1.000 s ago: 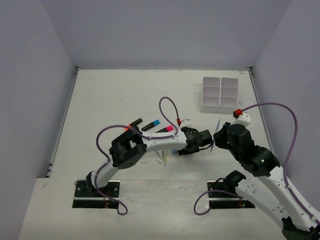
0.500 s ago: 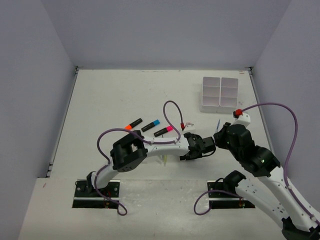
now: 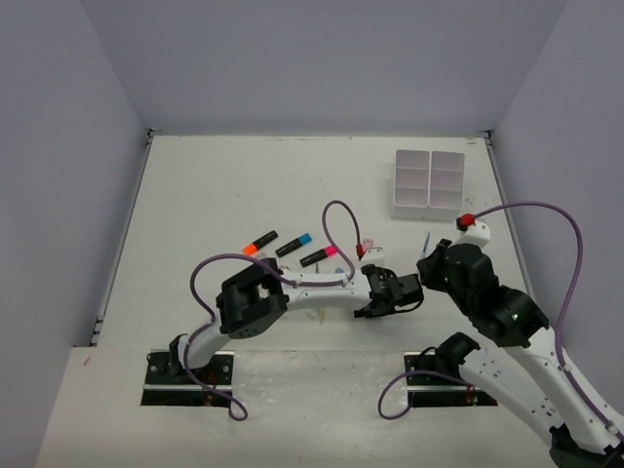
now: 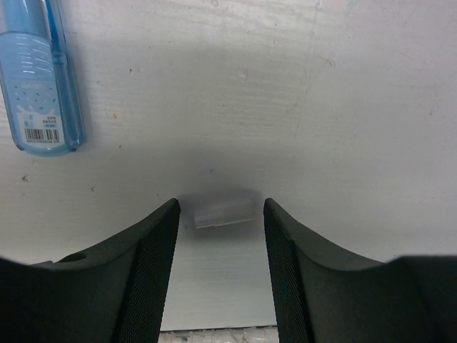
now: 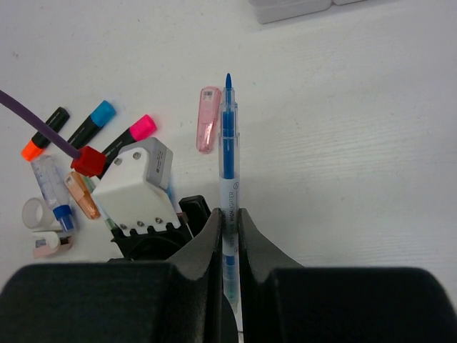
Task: Sort the stationery into containers
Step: Move the pen cap to the center of the board.
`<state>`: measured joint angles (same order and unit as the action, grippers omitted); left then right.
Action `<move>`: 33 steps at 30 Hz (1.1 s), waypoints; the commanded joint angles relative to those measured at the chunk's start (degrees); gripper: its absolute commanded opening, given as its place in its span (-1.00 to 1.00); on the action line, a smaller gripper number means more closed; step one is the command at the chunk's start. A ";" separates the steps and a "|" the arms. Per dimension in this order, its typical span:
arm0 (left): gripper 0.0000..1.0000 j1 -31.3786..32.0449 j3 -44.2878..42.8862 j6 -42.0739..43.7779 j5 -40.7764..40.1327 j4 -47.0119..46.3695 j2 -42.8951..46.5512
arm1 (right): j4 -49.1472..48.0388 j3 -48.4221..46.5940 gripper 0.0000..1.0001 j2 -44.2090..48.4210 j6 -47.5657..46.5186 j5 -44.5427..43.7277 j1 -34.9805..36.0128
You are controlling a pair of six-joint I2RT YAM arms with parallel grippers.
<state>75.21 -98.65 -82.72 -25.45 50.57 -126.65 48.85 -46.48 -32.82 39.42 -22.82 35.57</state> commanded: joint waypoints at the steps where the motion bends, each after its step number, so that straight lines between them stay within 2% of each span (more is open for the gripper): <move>1: 0.06 1.33 0.00 -0.52 1.15 1.90 -3.12 | -1.18 -1.02 -1.00 0.65 -0.17 0.10 -0.15; 13: 0.10 3.80 -0.16 -1.04 1.55 2.52 -3.99 | -0.52 -1.60 -1.00 1.27 -0.22 0.07 -0.15; 17: 0.04 3.80 -0.58 -1.35 1.46 3.34 -4.81 | -0.52 -1.75 -1.00 1.35 -0.22 0.32 -0.15; 19: -0.09 4.01 -0.40 -1.43 2.02 3.31 -4.83 | -0.31 -1.81 -1.00 1.27 -0.31 0.08 -0.15; 23: -0.10 4.15 -0.40 -1.57 1.46 3.22 -5.19 | -0.25 -2.12 -1.00 1.44 -0.31 0.15 -0.15; 30: -0.38 4.06 -0.23 -1.07 0.76 3.40 -5.19 | 0.01 -2.29 -1.00 2.40 -0.48 -0.03 -0.15; 33: -0.68 4.06 0.74 0.55 0.88 2.50 -4.76 | 0.31 -2.48 -1.00 2.53 -0.57 -0.15 -0.15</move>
<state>78.83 -99.92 -82.85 -25.91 51.99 -127.63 49.09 -46.71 -30.76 39.40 -22.82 35.57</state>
